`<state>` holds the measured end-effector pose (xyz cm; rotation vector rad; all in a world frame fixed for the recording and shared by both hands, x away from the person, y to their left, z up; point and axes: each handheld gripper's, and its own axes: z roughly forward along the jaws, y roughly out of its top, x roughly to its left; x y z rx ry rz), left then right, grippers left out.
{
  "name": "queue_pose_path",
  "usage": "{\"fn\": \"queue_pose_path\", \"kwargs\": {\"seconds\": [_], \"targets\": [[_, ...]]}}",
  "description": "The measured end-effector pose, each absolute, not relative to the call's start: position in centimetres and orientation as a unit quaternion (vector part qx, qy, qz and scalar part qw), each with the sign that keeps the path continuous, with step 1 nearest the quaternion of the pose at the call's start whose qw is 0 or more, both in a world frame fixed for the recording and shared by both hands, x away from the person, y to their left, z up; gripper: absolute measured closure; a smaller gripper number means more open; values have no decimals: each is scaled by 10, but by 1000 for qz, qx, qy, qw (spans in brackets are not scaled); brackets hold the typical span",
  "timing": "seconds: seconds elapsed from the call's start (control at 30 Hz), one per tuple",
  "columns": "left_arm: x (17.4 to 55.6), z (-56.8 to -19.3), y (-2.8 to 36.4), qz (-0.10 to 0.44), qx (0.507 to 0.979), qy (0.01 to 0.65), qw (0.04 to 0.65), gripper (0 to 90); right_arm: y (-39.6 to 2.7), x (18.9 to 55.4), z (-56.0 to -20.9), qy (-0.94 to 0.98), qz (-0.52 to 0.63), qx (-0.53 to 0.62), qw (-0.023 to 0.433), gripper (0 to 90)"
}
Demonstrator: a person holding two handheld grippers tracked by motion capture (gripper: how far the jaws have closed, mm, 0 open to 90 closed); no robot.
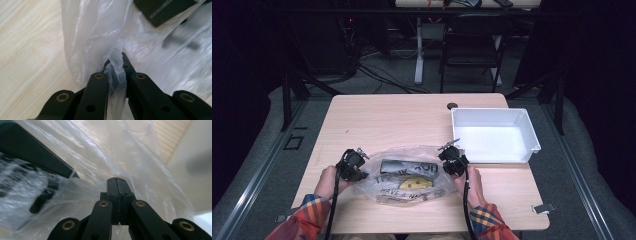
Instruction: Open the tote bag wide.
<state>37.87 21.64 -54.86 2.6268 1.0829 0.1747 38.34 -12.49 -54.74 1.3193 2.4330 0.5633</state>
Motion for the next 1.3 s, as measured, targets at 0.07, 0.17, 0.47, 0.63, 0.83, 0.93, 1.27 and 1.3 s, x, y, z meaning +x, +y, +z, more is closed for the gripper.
{"fn": "queue_pose_path", "kwargs": {"seconds": [0.07,0.17,0.47,0.63,0.83,0.93,1.27,1.3], "targets": [[379,-550,219,62,914,377,138,896,-126,384,-547,850,183,465,167,900],[378,-549,224,63,913,384,123,900,-129,384,-551,847,174,474,167,900],[369,-530,234,17,911,373,174,818,-126,379,-542,857,215,445,148,801],[368,-511,233,11,902,371,220,588,-133,370,-521,855,252,430,142,611],[369,-495,233,13,893,369,258,414,-142,354,-500,857,280,413,131,451],[370,-485,231,26,888,366,277,357,-142,347,-492,861,292,397,128,408],[395,-482,192,73,898,329,283,257,-100,330,-494,893,281,332,115,277],[399,-483,187,73,901,323,279,253,-96,329,-495,895,280,327,117,277]]}}
